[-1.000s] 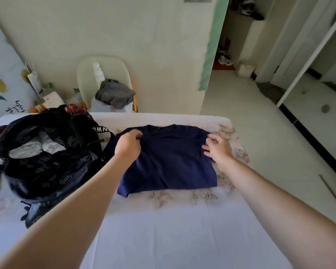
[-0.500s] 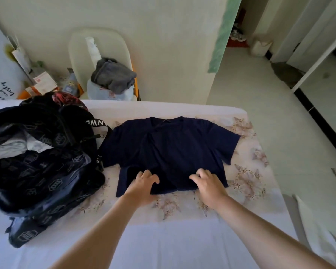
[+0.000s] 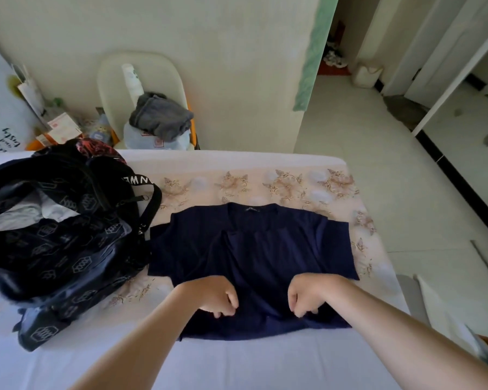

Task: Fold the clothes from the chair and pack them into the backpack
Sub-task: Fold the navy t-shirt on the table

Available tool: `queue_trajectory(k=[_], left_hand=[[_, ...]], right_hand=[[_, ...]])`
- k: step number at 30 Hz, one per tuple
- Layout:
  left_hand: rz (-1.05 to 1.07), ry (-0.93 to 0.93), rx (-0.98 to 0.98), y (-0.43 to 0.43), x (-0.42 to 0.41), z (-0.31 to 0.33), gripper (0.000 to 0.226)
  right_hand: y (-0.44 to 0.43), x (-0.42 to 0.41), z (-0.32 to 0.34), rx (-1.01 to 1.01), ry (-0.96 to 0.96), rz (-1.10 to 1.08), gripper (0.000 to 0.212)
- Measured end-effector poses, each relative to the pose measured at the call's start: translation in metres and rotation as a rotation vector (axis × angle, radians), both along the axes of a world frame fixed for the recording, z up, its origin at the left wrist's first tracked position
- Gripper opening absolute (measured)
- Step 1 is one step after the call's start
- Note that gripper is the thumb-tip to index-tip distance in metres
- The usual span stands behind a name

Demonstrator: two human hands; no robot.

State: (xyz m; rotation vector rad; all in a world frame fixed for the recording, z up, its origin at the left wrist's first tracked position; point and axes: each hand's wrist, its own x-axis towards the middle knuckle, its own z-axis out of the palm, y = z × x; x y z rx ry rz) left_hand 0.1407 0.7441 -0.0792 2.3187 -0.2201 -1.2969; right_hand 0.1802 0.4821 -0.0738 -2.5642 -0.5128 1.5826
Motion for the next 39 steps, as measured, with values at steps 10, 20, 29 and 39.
queue_trajectory(k=[10,20,29,39], left_hand=[[0.376,-0.743,0.199,0.0,0.036,-0.021,0.055],[0.47,-0.538,0.232,0.016,0.083,-0.032,0.023],[0.67,-0.649,0.105,0.018,0.129,0.016,0.018],[0.228,-0.773,0.034,0.031,0.089,-0.023,0.046]], right_hand=[[-0.005,0.04,-0.027,0.207,-0.689,-0.489,0.027],[-0.009,0.072,-0.049,0.08,-0.648,-0.8,0.016],[-0.018,0.09,-0.022,0.363,-0.948,-1.258,0.022],[0.022,0.082,-0.041,0.284,-1.007,-0.391,0.059]])
